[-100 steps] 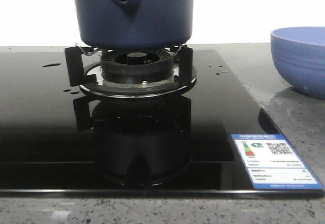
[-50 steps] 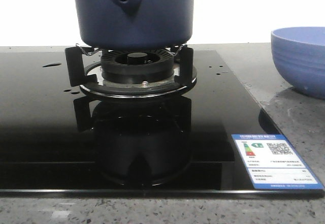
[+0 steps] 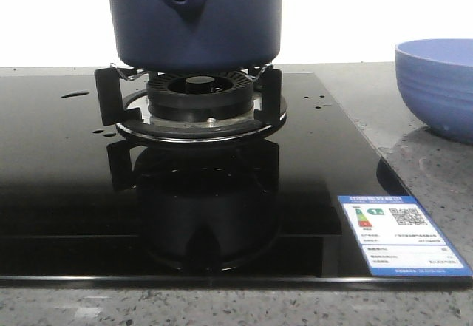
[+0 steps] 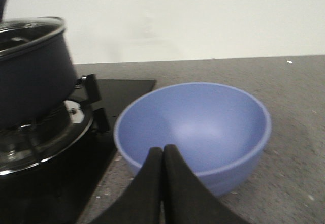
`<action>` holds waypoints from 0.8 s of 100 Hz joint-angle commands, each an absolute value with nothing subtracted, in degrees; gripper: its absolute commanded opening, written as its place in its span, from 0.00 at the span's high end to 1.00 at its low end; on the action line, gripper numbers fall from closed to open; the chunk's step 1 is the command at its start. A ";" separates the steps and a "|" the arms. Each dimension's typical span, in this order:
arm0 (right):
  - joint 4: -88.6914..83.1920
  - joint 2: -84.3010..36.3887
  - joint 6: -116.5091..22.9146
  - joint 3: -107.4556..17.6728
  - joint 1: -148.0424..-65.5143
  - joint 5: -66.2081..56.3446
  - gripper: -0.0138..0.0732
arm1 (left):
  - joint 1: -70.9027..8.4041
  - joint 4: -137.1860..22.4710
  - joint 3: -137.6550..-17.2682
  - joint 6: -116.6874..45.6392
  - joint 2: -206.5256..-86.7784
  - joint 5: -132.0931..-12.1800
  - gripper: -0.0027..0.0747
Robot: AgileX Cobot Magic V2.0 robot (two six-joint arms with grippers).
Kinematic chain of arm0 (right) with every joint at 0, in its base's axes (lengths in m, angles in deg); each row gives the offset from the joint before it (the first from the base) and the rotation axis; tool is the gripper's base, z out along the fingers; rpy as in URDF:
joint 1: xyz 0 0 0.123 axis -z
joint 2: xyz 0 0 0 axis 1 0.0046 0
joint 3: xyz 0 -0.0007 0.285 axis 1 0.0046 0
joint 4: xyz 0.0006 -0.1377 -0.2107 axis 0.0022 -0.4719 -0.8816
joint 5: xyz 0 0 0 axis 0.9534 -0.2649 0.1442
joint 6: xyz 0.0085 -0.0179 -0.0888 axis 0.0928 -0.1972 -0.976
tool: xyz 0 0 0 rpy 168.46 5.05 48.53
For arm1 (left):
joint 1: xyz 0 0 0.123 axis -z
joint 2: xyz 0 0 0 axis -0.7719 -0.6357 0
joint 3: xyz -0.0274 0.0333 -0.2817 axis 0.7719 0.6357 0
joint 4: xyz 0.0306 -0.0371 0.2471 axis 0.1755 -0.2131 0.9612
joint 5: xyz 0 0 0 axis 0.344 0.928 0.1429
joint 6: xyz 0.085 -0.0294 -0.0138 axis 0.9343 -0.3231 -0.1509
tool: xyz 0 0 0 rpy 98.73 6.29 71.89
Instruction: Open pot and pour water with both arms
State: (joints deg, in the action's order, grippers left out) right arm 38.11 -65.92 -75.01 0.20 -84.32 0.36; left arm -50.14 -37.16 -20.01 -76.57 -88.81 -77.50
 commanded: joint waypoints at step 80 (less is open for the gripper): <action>-20.64 -83.95 -19.19 17.61 -86.97 -12.16 0.91 | -49.93 -37.62 -18.15 -77.22 -87.42 -81.66 0.99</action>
State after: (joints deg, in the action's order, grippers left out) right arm -19.89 -82.88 -19.27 16.09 -87.09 -8.82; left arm -50.14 -37.16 -20.01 -76.57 -88.81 -77.39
